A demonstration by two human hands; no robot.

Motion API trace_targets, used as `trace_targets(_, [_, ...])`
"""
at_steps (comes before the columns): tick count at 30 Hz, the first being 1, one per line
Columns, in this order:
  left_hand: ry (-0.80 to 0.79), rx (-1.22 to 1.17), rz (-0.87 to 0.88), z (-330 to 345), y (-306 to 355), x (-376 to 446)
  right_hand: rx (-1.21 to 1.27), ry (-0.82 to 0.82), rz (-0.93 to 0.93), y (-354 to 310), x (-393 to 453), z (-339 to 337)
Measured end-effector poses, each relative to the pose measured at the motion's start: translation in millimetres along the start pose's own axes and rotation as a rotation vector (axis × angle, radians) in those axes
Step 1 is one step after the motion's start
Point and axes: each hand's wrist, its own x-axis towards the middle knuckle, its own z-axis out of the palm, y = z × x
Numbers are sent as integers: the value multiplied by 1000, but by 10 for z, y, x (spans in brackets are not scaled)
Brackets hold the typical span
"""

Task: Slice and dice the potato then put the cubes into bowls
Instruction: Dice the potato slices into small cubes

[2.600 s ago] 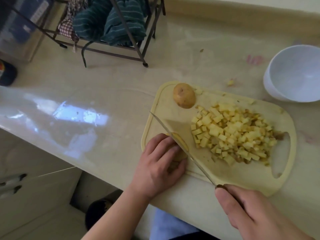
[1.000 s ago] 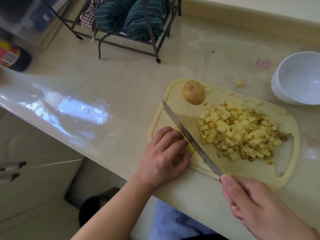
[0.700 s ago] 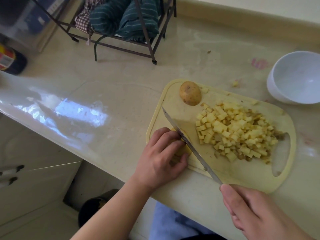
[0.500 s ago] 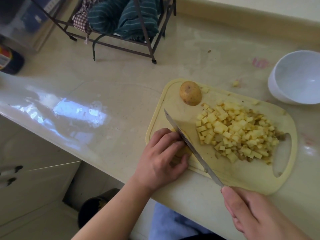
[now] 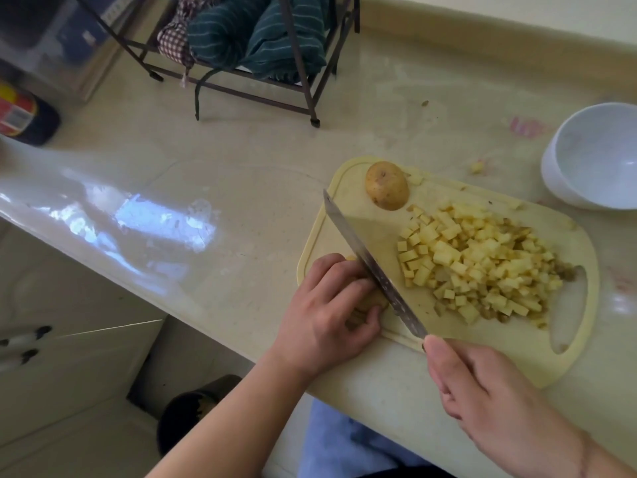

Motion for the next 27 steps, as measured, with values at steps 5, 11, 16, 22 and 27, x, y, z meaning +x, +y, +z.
trace_targets(5, [-16, 10, 12, 0, -8, -29, 193, -101, 103, -4, -78, -100])
trace_targets(11, [8, 58, 30, -17, -6, -29, 244, -122, 151, 27, -139, -159])
trace_targets(16, [37, 62, 56, -25, 6, -29, 215, -125, 174, 22, -161, -145])
trace_targets(22, [66, 5, 39, -17, -12, -46, 44, -76, 126, 46, -111, -114])
trace_targets(27, [110, -40, 105, -42, -30, -70, -27, -38, 49, 75, -76, -92])
